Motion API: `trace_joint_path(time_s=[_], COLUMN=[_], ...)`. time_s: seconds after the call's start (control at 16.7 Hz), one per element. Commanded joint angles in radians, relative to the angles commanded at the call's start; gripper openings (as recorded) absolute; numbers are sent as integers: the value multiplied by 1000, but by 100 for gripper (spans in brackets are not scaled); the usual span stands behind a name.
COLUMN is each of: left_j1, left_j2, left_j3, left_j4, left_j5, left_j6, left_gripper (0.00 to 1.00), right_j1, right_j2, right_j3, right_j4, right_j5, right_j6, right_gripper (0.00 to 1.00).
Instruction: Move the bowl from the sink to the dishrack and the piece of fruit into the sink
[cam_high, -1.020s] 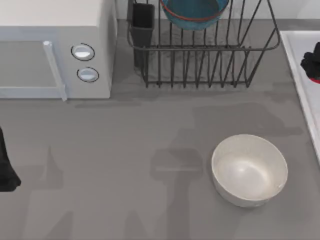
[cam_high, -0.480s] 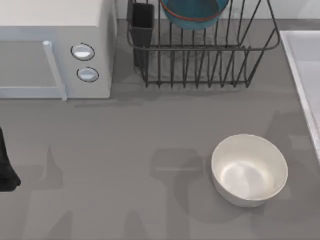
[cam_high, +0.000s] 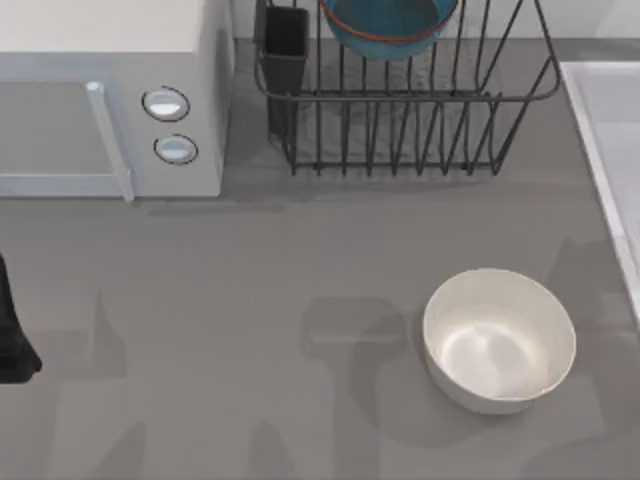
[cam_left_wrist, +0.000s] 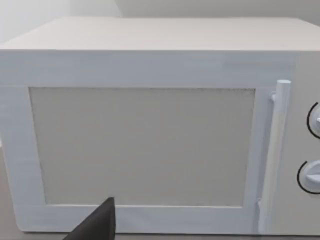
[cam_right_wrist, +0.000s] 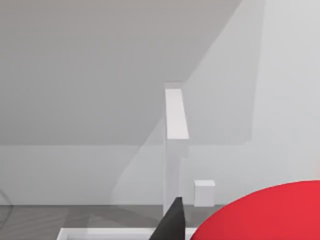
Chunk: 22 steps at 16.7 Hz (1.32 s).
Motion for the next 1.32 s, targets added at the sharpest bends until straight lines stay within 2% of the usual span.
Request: trace_joint_path(time_s=[0.18, 0.36, 1.02, 1.32], left_j1=[0, 0, 0, 0], left_j2=[0, 0, 0, 0], left_j3=[0, 0, 0, 0], left_j4=[0, 0, 0, 0], left_j5=[0, 0, 0, 0], left_j6=[0, 0, 0, 0], left_gripper=[100, 100, 100, 100], right_j1=[3, 0, -3, -2], right_j2=[18, 113, 673, 724], right_j3=[3, -3, -99, -106], right_j4=[11, 112, 772, 828], right_j5=[2, -1, 7, 9], right_j6=[2, -1, -2, -4], right_gripper=[0, 0, 0, 0])
